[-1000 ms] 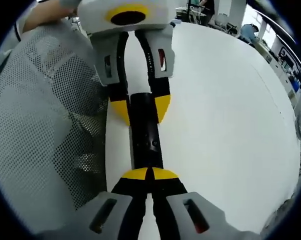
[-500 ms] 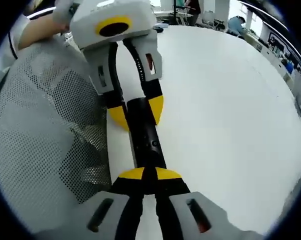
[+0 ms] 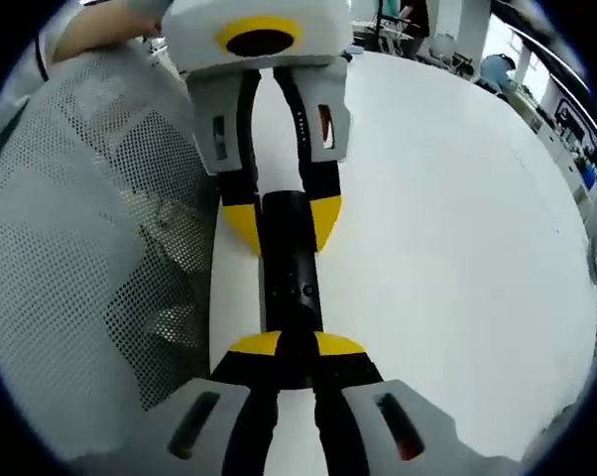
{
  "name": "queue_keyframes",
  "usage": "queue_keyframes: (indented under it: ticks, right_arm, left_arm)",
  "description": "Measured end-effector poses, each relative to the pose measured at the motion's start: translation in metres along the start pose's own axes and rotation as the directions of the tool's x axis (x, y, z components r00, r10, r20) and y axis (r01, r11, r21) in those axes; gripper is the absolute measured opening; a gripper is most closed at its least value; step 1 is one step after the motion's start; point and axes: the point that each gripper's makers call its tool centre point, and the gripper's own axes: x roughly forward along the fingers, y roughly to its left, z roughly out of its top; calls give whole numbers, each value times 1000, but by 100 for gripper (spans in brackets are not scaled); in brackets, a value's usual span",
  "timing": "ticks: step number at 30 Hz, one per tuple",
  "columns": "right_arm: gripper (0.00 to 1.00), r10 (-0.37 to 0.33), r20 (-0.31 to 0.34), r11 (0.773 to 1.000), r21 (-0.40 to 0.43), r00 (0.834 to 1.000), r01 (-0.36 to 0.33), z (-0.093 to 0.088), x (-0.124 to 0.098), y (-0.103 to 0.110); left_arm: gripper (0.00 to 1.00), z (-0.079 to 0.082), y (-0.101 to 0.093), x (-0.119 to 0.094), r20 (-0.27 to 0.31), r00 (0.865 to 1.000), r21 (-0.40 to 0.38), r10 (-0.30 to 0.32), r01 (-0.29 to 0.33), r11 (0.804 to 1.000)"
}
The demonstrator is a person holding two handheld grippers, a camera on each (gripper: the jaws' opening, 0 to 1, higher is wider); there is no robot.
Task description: Press the specified remote control buttons in sequence, fully releasing each button before pressing the next.
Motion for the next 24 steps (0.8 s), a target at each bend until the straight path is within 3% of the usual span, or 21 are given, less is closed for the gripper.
queue_keyframes:
  ticks: [6, 13, 14, 17, 19, 24]
  right_arm:
    - [9, 32, -22, 999, -16, 999, -32, 0, 1, -1]
    - [9, 60, -58, 998, 34, 997, -58, 0, 2, -2]
    - [9, 47, -32, 995, 84, 998, -44, 0, 1, -2]
    - [8, 6, 71, 992, 122, 997, -14, 0, -1, -3]
    - [8, -14, 115, 979, 202, 993, -10, 0, -1, -4]
    - [8, 1, 84, 984, 175, 996, -16, 3, 1, -3]
  left_arm:
    - [24, 0, 0, 0, 0, 1000, 4, -4, 4, 1000]
    - [24, 0, 0, 0, 5, 1000, -1, -11, 11, 1000]
    - [24, 0, 0, 0, 5, 1000, -1, -11, 11, 1000]
    - [24, 0, 0, 0, 6, 1000, -1, -8, 8, 1000]
    - [24, 0, 0, 0, 7, 1000, -3, -7, 7, 1000]
    - [24, 0, 0, 1, 9, 1000, -7, -7, 7, 1000]
